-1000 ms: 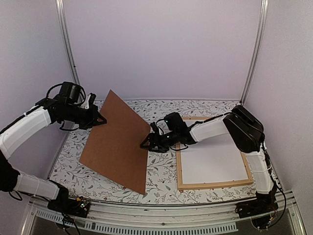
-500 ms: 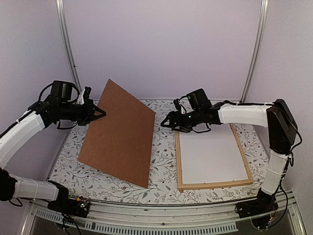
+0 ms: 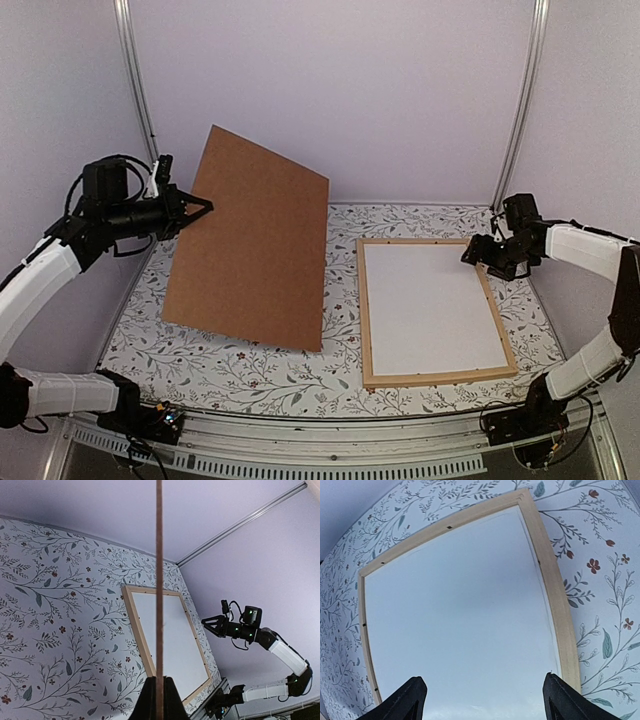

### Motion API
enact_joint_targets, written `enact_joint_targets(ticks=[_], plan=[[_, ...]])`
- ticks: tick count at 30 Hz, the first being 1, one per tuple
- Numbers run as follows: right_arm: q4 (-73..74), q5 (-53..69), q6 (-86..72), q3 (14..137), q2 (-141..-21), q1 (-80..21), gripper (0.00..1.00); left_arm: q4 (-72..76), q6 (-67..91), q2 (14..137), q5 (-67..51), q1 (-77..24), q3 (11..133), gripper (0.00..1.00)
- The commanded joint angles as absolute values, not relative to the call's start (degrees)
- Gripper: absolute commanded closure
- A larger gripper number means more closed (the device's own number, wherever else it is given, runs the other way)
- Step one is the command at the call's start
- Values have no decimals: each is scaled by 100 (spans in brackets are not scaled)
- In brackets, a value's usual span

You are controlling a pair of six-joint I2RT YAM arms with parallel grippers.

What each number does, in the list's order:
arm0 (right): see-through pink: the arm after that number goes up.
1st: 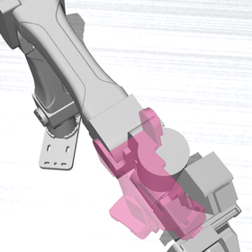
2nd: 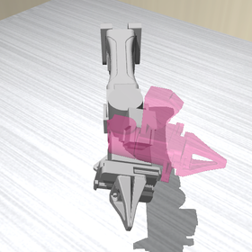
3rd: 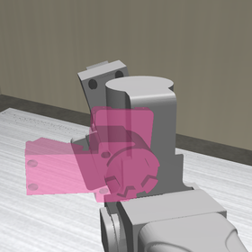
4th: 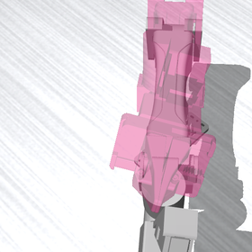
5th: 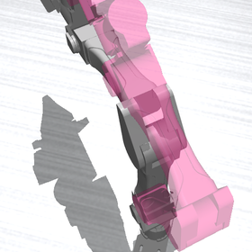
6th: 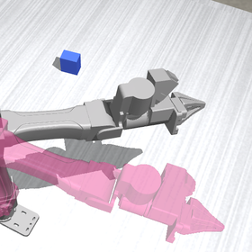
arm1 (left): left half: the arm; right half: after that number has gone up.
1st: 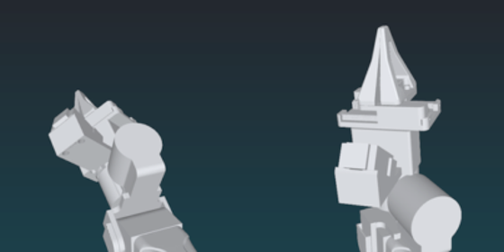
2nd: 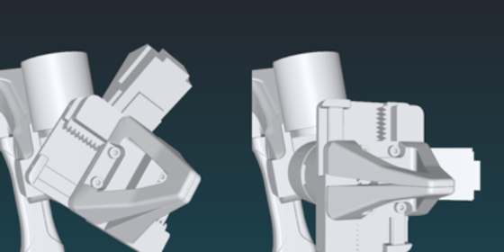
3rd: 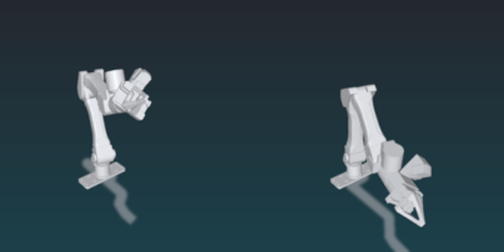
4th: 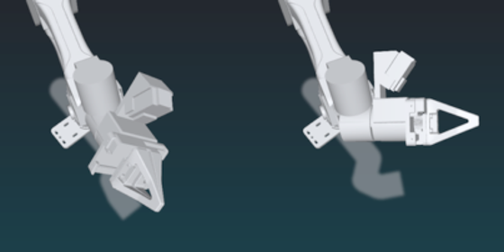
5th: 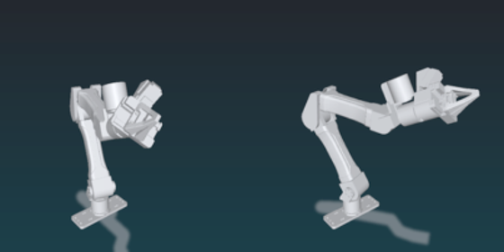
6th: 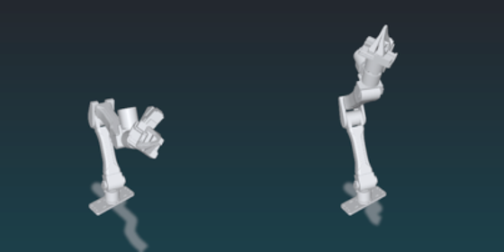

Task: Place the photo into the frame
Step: Pick up the backboard from the center of the board, then adjust the frame body at the center of the board.

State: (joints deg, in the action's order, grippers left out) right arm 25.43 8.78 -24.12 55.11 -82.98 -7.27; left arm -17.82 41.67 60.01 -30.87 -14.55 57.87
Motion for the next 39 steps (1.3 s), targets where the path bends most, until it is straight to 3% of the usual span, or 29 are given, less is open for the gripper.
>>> enact_joint_targets(ticks=[1,12,28,39], plan=[[2779,767,-1858,5217,-8308,-380,16,-1075,4371,5943,-3401,-1390,5672,100],[2517,411,-1298,5162,-9041,-98,24,-1056,4371,6028,-3414,-1380,5557,100],[2341,694,-1037,5380,-9640,260,56,-1062,4336,6088,-3410,-1364,5522,100],[2312,1010,-1028,5316,-9590,299,66,-1044,4338,6125,-3392,-1368,5476,100]])
